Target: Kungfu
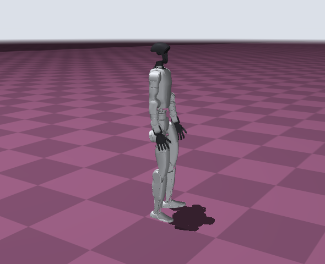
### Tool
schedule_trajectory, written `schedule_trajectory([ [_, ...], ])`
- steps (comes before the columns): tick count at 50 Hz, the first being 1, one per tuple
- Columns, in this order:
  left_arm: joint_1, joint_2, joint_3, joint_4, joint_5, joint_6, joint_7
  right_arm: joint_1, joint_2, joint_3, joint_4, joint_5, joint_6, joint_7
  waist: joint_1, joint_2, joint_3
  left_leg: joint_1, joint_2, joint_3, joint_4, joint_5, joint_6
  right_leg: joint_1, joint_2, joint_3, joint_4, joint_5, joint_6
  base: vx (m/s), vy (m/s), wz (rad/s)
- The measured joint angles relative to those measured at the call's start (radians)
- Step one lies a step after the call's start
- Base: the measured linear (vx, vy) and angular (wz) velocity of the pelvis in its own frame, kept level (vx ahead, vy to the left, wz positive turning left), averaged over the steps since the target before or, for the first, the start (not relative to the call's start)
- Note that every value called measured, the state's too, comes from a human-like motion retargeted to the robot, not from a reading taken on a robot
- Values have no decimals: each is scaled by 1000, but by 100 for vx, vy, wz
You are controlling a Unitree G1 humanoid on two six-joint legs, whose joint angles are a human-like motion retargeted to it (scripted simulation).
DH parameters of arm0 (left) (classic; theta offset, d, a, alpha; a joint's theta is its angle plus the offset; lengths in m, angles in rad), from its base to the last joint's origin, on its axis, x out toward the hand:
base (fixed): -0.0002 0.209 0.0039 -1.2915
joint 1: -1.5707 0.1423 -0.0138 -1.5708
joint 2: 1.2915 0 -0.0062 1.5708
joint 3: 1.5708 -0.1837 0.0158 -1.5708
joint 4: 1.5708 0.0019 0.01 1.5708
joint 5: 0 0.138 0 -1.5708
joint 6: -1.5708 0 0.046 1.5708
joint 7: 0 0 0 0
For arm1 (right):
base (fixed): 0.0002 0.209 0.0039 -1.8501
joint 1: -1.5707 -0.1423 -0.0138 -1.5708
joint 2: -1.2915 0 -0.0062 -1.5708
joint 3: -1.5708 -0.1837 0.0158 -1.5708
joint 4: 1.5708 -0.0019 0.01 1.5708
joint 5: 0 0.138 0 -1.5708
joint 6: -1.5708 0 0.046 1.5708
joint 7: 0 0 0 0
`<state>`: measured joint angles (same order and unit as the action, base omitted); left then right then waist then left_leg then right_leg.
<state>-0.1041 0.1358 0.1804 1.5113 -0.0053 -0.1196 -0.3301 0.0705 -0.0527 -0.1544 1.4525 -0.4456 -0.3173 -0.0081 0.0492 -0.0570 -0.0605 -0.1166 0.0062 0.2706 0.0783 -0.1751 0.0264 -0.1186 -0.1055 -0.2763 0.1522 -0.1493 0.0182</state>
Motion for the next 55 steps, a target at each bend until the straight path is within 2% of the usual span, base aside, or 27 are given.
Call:
schedule_trajectory([
  [3,29,-48,109,19,-184,-1,-107,-26,-19,-40,8,131,44,86,16,19,-3,-5,25,54,1,-14,-2,-1,-14,-137,2,-15,-92,-11,13,-96],
  [5,50,-72,197,13,-324,12,-185,-39,-13,-107,4,303,48,136,6,32,-3,-4,31,72,-4,-17,0,-6,-5,-138,0,-21,-122,-10,8,-41],
  [8,55,-96,313,-1,-602,34,-272,-49,17,-273,-38,728,50,286,-16,33,3,-5,26,57,-2,-18,-8,11,-28,-178,-7,2,-77,-9,4,18],
  [10,41,-105,405,-6,-835,44,-313,-53,37,-377,-88,1113,65,425,-8,22,4,-4,17,52,3,-24,-13,26,-54,-219,-15,32,-34,0,0,0],
  [11,30,-107,457,-11,-965,50,-324,-53,43,-425,-111,1307,77,472,7,17,-2,-2,14,58,5,-27,-12,23,-54,-211,-14,34,-31,2,0,-24],
  [14,1,-100,619,-28,-1321,68,-343,-60,52,-589,-154,1774,103,541,26,3,-19,-2,1,49,11,-23,-8,22,-59,-186,-15,52,-12,2,0,-8],
  [17,-20,-73,717,-42,-1529,63,-317,-72,34,-722,-158,2036,109,535,23,2,-13,10,-2,42,13,-9,-8,43,-61,-188,-23,60,16,-3,-1,26],
  [20,-20,-33,726,-48,-1538,31,-281,-59,-1,-772,-142,2114,120,534,19,7,-8,21,5,47,11,-2,-8,67,-68,-225,-30,62,27,1,-1,15],
  [28,8,15,675,-109,-1356,-2,-270,-12,-36,-765,-146,1984,115,539,26,13,-4,22,12,47,15,2,-16,71,-63,-221,-28,53,23,-3,-1,-1],
  [30,16,20,642,-134,-1278,-61,-229,-8,-46,-745,-146,1944,106,524,26,15,-1,18,13,48,19,-1,-23,61,-50,-188,-26,18,29,-7,-2,-14],
  [32,39,33,574,-179,-1062,-171,-123,-3,-65,-701,-131,1829,78,476,25,16,-5,-7,14,11,33,-9,-56,19,5,-43,0,-87,26,-10,-6,0],
  [33,61,48,527,-200,-913,-215,-74,3,-78,-662,-119,1742,61,439,6,19,-12,-31,8,-50,48,-15,-77,-12,49,72,15,-124,6,-11,-14,51],
  [35,127,95,414,-258,-544,-263,28,22,-110,-550,-96,1491,26,351,-47,26,-17,-77,-26,-187,79,-48,-95,-51,147,319,17,-133,-29,-11,-19,76],
  [37,187,188,269,-338,-135,-258,66,31,-161,-401,-70,1119,-26,279,-68,19,17,-105,-65,-280,118,-79,-120,-56,204,528,18,-67,-46,-20,-15,61],
  [38,199,254,181,-378,64,-252,33,35,-193,-328,-55,899,-58,250,-78,15,38,-107,-85,-313,133,-91,-130,-50,176,492,4,-25,-35,-23,-10,84],
  [40,178,398,-26,-456,460,-222,-100,53,-270,-170,-44,440,-86,196,-78,12,58,-102,-95,-333,147,-92,-142,-26,100,292,-28,-14,-16,-16,-7,60],
  [43,72,528,-352,-533,1060,-168,-275,44,-330,38,-56,-239,-25,106,9,-6,52,-91,-69,-260,157,-70,-163,6,93,243,-50,-4,-23,5,-5,-43],
  [45,22,558,-513,-550,1326,-190,-252,13,-328,135,-47,-603,9,22,10,-12,45,-89,-104,-345,169,-50,-177,22,91,252,-65,4,-14,10,-6,15],
  [47,38,542,-532,-535,1430,-214,-117,-10,-311,161,-32,-853,49,-115,5,-11,48,-83,-137,-408,179,-21,-152,33,77,248,-66,6,0,10,1,-16],
  [48,60,515,-497,-516,1447,-219,-66,-12,-301,155,-30,-919,67,-176,10,-11,49,-79,-138,-398,177,-1,-120,35,73,254,-63,5,3,15,7,-50],
  [50,109,443,-399,-464,1427,-205,-35,2,-278,121,-23,-927,87,-250,18,-9,44,-67,-129,-356,157,28,-57,32,76,272,-49,3,6,24,8,-54],
  [52,140,365,-311,-390,1335,-162,-80,20,-250,65,-3,-796,99,-255,12,-5,20,-67,-127,-340,146,16,-34,2,83,275,-10,8,33,23,5,-26],
  [53,147,338,-285,-360,1272,-144,-107,25,-235,32,8,-709,101,-231,7,-6,9,-71,-128,-337,141,12,-25,-24,84,271,23,22,72,14,4,-20],
  [55,147,304,-256,-320,1156,-123,-138,14,-207,-30,25,-537,103,-154,6,-11,7,-77,-124,-323,130,5,-13,-108,92,277,141,117,243,-5,-25,-53],
])
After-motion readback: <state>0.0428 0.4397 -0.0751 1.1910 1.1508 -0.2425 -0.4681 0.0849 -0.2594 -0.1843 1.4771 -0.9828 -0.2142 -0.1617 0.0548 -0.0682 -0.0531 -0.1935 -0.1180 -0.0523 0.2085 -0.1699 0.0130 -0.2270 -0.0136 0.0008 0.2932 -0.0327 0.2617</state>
